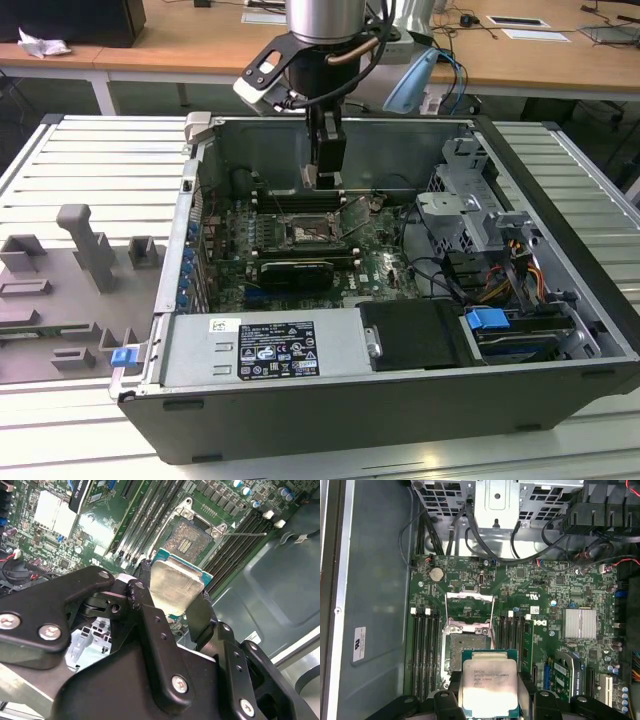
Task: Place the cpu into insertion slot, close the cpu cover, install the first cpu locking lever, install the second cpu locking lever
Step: 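Place the cpu into insertion slot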
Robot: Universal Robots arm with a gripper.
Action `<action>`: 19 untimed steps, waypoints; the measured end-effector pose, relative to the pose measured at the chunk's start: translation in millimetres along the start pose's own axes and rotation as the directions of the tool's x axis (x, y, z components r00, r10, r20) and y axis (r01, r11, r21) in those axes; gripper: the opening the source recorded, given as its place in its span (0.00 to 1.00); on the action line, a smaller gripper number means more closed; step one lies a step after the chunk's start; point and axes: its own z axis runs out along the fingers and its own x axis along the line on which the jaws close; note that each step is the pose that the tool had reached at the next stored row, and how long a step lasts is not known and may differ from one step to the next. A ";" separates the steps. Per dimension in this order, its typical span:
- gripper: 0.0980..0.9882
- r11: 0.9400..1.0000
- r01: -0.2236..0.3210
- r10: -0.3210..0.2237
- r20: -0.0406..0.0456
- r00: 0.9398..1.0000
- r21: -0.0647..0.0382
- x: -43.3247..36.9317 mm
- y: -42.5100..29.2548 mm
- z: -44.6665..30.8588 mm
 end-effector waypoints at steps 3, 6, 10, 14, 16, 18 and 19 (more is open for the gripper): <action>0.48 1.000 0.000 0.000 0.000 1.000 0.000 0.0 -0.1 1.9; 0.48 1.000 0.000 0.000 0.000 1.000 0.000 0.0 -0.3 4.3; 0.48 1.000 0.000 0.000 0.000 1.000 0.000 -0.1 -0.5 7.5; 0.48 1.000 -0.001 0.001 0.000 1.000 0.000 -0.1 -0.7 11.0; 0.48 1.000 -0.001 0.001 0.000 1.000 0.000 -0.1 -0.8 12.4; 0.48 1.000 -0.001 0.001 0.000 1.000 0.000 -0.1 -0.8 13.7; 0.48 1.000 -0.001 0.001 0.000 1.000 0.000 -0.1 -0.9 14.2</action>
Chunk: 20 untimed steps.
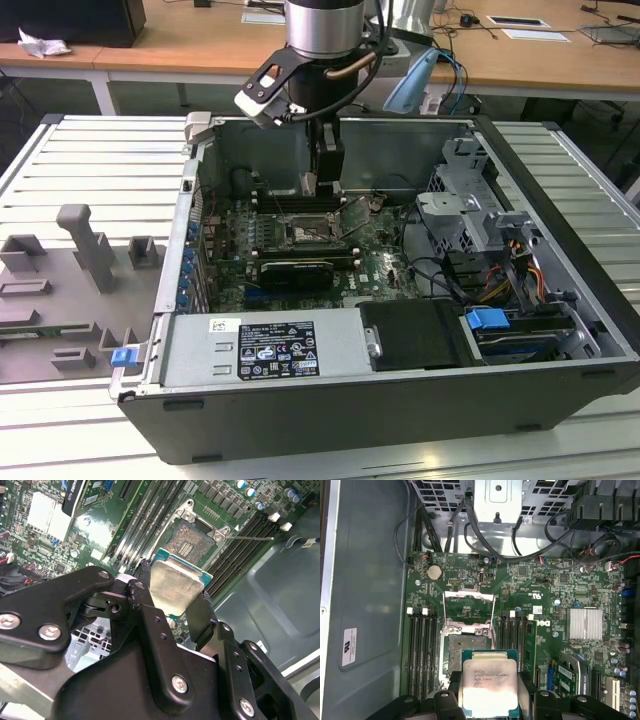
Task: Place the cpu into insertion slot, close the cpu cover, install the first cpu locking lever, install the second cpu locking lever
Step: 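Place the cpu into insertion slot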
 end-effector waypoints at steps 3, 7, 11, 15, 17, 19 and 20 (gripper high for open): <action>0.48 1.000 0.000 0.000 0.000 1.000 0.000 0.0 -0.1 1.8; 0.48 1.000 0.000 0.000 0.000 1.000 0.000 0.0 -0.3 4.3; 0.48 1.000 -0.003 0.003 0.001 1.000 0.000 0.0 -0.5 8.1; 0.48 1.000 -0.010 0.010 0.001 1.000 0.000 -0.1 -1.0 10.8; 0.48 1.000 -0.011 0.011 0.002 1.000 0.000 -0.1 -1.2 12.8; 0.48 1.000 -0.012 0.012 0.002 1.000 0.000 -0.1 -1.3 14.4; 0.48 1.000 -0.012 0.012 0.002 1.000 0.000 -0.1 -1.4 15.7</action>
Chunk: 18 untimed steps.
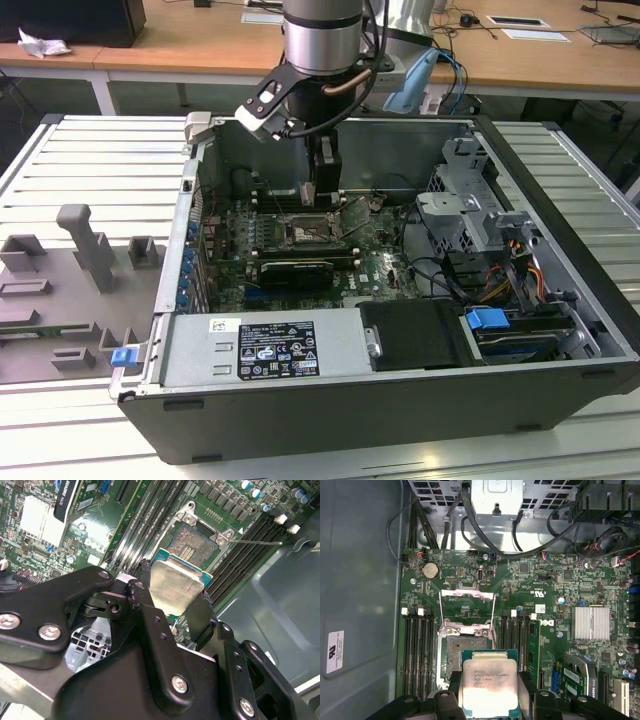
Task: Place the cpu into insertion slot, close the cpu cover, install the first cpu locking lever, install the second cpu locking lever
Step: 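Place the cpu into insertion slot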
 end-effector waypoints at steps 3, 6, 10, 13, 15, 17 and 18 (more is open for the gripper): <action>0.48 1.000 0.000 0.000 0.000 1.000 0.000 0.0 -0.1 2.2; 0.48 1.000 -0.001 0.001 0.000 1.000 0.000 0.0 -0.3 4.5; 0.48 1.000 -0.001 0.001 0.000 1.000 0.000 0.0 -0.4 7.2; 0.48 1.000 -0.002 0.002 0.000 1.000 0.000 -0.1 -0.6 10.6; 0.48 1.000 -0.003 0.003 0.000 1.000 0.000 -0.1 -0.7 11.9; 0.48 1.000 -0.003 0.003 0.000 1.000 0.000 -0.1 -0.8 13.3; 0.48 1.000 -0.003 0.003 0.000 1.000 0.000 -0.1 -0.9 13.9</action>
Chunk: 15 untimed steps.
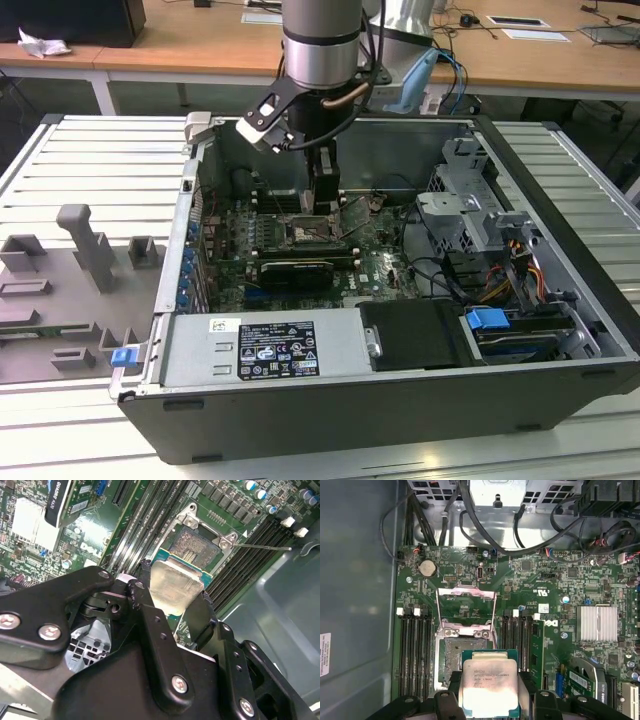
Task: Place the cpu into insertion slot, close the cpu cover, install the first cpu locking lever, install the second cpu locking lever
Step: 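Place the cpu into insertion slot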
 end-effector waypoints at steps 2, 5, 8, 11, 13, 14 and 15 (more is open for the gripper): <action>0.48 1.000 0.000 0.000 0.000 1.000 0.000 0.0 -0.1 1.5; 0.48 1.000 -0.001 0.001 0.000 1.000 0.000 0.0 -0.2 3.9; 0.48 1.000 -0.001 0.001 0.000 1.000 0.000 0.0 -0.4 6.1; 0.48 1.000 -0.001 0.001 0.000 1.000 0.000 -0.1 -0.5 7.9; 0.48 1.000 -0.001 0.001 0.000 1.000 0.000 -0.1 -0.5 9.1; 0.48 1.000 -0.001 0.001 0.000 1.000 0.000 -0.1 -0.6 10.3; 0.48 1.000 -0.002 0.002 0.000 1.000 0.000 -0.1 -0.7 11.5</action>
